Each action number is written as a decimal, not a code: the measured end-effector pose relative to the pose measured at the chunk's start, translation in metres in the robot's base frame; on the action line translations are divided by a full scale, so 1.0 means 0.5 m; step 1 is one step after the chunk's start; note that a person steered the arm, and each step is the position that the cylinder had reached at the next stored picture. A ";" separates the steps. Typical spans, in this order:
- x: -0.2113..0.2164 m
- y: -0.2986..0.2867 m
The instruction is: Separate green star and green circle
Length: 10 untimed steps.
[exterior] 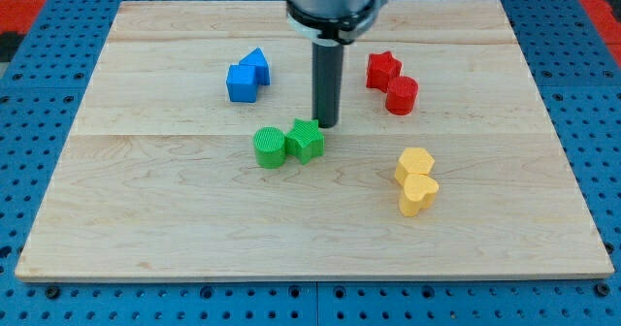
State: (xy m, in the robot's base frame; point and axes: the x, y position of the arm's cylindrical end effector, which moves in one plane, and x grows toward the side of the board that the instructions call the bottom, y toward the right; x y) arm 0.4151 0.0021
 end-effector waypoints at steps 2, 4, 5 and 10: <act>0.003 -0.179; -0.036 -0.041; 0.012 0.003; 0.106 0.020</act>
